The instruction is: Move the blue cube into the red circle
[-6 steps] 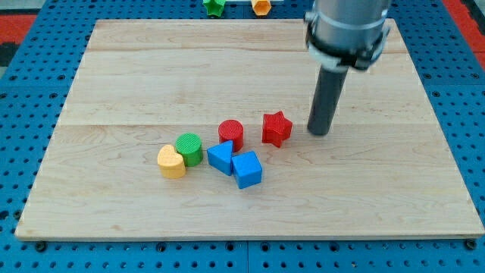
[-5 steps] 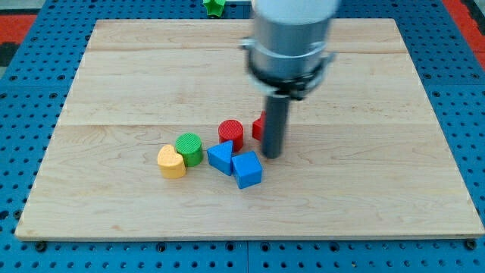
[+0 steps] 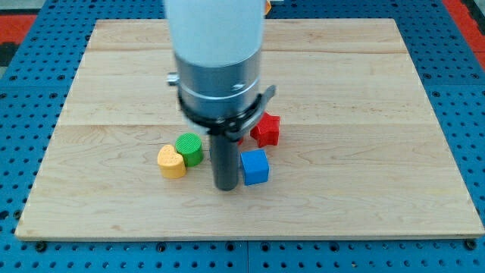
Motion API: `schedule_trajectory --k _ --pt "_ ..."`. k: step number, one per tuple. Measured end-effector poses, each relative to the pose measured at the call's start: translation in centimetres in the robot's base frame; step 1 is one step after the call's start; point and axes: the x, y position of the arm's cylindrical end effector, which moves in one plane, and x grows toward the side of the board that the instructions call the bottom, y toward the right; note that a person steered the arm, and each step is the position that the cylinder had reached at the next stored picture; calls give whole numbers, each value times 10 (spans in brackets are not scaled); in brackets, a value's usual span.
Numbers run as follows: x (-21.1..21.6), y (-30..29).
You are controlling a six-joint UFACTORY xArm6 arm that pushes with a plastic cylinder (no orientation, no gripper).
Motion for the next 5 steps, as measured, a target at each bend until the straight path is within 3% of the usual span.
schedule_trajectory --k 1,2,4,5 --pt "11 62" --pt "-13 72" --pt "-87 27" --pt "-49 54"
